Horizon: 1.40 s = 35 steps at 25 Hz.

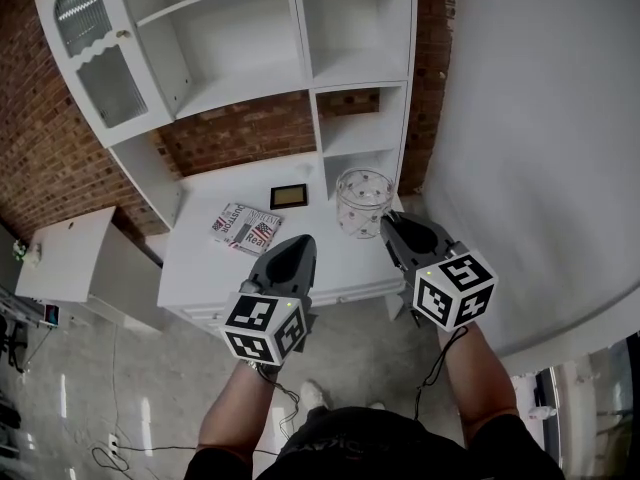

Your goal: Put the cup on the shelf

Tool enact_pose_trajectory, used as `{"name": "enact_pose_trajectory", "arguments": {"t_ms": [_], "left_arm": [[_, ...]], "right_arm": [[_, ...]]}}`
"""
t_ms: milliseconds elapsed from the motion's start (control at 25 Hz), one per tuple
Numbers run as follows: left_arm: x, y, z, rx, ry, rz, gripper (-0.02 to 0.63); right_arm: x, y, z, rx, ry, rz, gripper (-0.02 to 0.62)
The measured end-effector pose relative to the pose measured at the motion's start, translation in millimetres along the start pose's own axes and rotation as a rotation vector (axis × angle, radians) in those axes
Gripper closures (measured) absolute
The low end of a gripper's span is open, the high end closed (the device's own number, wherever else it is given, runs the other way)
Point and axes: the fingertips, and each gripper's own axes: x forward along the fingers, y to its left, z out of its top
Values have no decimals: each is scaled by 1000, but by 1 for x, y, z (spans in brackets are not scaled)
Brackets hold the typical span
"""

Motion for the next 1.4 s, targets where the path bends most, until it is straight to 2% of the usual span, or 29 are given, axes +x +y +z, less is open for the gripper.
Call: {"name": "enact_pose_trajectory", "arguments": {"t_ms": [800, 1120, 1400], "left_arm": [[9, 121, 23, 32, -12, -125, 600], [10, 133, 27, 29, -24, -162, 600], [21, 135, 26, 25, -18, -174, 600]], "right_arm": [[111, 46, 17, -5, -16, -97, 558], [129, 56, 18, -9, -11, -115, 558], [140, 49, 21, -10, -15, -112, 558]]}}
